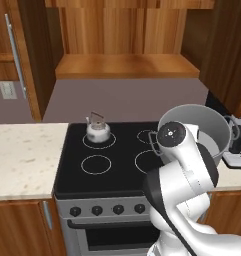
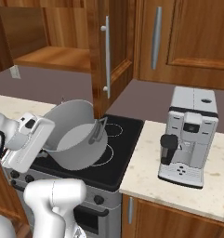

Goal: Pick the kettle from the cabinet and place it on a stove burner. Then pick the pot from the counter and place it on another stove burner. Finally, turn both burners on.

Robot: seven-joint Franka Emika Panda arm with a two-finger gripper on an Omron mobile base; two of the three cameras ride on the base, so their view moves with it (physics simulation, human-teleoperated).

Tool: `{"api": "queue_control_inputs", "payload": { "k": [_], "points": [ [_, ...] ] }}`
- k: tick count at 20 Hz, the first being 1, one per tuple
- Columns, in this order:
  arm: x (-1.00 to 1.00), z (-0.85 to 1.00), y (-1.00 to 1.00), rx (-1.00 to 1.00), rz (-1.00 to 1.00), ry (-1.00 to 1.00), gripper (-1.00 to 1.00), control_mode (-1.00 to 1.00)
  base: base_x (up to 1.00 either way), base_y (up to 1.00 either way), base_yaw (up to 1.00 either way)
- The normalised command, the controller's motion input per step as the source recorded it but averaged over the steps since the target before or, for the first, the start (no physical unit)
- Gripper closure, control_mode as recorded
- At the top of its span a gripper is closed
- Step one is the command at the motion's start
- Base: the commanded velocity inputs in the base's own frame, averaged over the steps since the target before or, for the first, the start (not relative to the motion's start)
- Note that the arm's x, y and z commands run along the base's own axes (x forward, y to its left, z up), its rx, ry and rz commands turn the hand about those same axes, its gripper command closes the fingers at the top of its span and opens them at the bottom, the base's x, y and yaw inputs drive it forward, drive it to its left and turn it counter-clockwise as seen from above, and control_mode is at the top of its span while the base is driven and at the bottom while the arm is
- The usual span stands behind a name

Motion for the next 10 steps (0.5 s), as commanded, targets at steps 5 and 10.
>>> {"api": "queue_control_inputs", "payload": {
  "k": [5, 10],
  "points": [
    [0.00, 0.00, 0.00, 0.00, 0.00, 0.00, 1.00, 1.00, 0.08, 0.14, 0.01],
    [0.00, 0.00, 0.00, 0.00, 0.00, 0.00, 1.00, 1.00, 0.11, 0.06, 0.05]
  ]
}}
